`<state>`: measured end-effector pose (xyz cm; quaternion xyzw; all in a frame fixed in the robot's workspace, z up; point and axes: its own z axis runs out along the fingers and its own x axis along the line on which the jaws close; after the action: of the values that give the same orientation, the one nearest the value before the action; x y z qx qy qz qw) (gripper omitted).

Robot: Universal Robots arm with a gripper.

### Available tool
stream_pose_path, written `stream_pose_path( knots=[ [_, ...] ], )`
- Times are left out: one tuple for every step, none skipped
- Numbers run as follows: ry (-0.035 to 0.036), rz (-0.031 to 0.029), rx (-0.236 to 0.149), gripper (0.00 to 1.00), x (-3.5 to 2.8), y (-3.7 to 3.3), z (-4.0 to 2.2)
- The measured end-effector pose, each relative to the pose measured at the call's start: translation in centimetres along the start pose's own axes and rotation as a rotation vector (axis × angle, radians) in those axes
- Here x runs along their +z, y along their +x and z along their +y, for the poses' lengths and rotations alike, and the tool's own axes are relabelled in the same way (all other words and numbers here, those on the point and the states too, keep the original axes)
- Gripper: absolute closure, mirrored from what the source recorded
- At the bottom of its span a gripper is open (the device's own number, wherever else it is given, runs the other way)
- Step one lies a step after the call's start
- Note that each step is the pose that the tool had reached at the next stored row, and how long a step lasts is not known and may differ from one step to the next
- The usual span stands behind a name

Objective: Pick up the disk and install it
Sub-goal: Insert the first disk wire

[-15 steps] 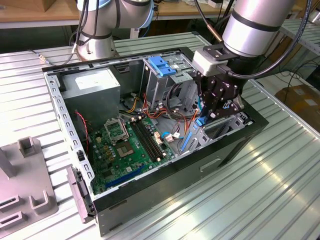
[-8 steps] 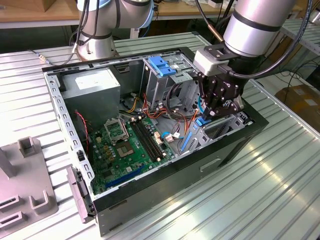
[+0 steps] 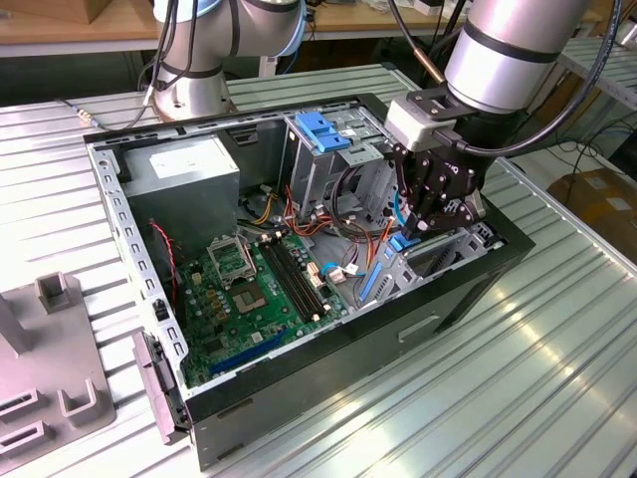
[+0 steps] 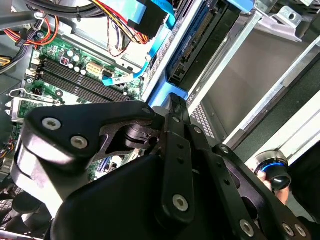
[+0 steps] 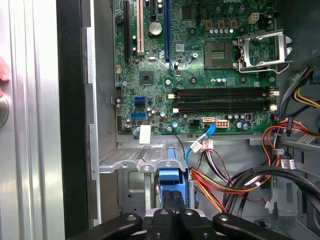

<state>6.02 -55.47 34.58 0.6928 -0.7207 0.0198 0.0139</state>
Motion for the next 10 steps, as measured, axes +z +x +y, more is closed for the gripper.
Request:
stream_pose_path(
  knots=[
    [0.0,0.0,0.0,0.89,0.0,0.0,0.0],
    [0.0,0.0,0.0,0.89,0.0,0.0,0.0],
    [0.0,0.0,0.0,0.89,0.0,0.0,-0.01],
    [0.0,0.0,0.0,0.89,0.0,0.0,-0.03],
    [0.0,0.0,0.0,0.89,0.0,0.0,-0.16],
    [0.0001,0.0,0.0,0.89,0.01,-0.01,-0.32],
    [0.0,0.0,0.0,0.89,0.0,-0.02,-0.5],
    [0.0,0.0,0.0,0.89,0.0,-0.03,-0.65],
    [0.0,0.0,0.0,0.89,0.01,-0.04,-0.88],
    [0.0,0.0,0.0,0.89,0.01,-0.04,-1.06]
  ],
)
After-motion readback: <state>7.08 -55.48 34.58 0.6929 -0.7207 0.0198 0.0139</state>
